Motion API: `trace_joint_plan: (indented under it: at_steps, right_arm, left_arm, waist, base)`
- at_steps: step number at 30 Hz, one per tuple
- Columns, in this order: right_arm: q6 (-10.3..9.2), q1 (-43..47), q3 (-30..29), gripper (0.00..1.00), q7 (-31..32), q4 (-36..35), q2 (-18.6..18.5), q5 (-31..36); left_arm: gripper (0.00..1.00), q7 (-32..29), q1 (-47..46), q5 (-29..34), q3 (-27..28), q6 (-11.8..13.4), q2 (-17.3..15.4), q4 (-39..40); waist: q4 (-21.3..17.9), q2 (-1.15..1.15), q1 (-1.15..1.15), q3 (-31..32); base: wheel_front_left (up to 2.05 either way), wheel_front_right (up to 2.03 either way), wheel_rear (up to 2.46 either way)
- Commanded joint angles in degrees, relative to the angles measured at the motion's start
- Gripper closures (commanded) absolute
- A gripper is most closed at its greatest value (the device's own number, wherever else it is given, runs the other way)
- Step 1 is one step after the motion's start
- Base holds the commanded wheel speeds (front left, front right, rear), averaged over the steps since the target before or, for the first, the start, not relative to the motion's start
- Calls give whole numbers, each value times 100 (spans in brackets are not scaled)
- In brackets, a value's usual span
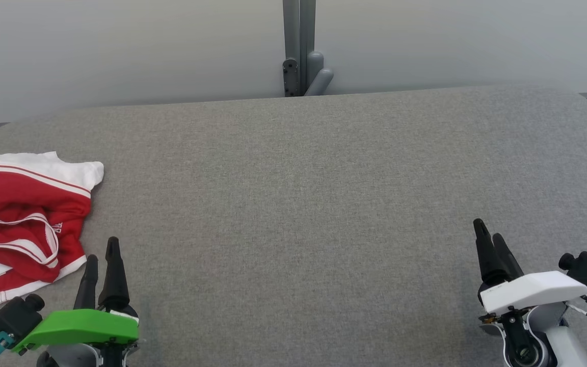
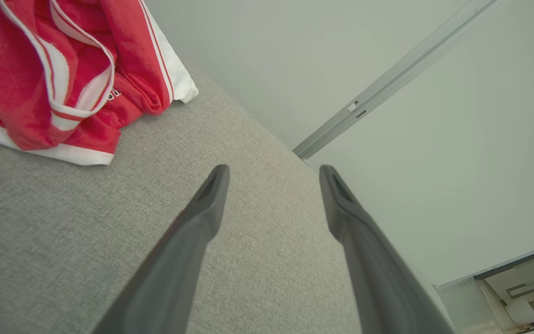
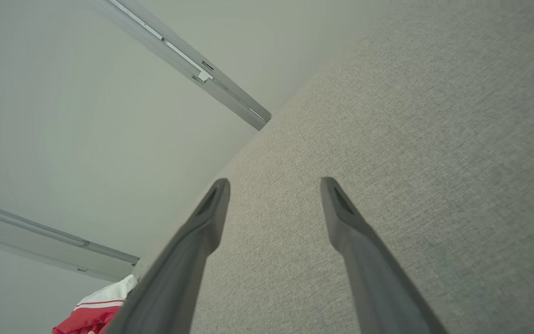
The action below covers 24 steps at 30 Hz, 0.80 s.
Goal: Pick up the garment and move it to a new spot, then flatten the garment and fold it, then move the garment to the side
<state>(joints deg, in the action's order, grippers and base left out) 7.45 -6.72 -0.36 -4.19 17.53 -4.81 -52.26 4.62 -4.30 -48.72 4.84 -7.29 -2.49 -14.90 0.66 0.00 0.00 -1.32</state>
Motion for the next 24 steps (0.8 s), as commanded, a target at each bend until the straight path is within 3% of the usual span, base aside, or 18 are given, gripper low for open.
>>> trace_joint_plan:
  at_steps: [1,24]
  right_arm:
    - [3,-131,23,0,-87,-72,-58,240]
    - [4,-139,292,0,-458,153,-105,1782]
  left_arm:
    - [0,64,-17,287,-19,-17,-34,66]
    - [0,425,88,2052,-245,-17,-92,-144]
  waist:
    - [-1,0,0,0]
    - [-22,0,0,-33]
  base:
    - [0,0,0]
    - [0,0,0]
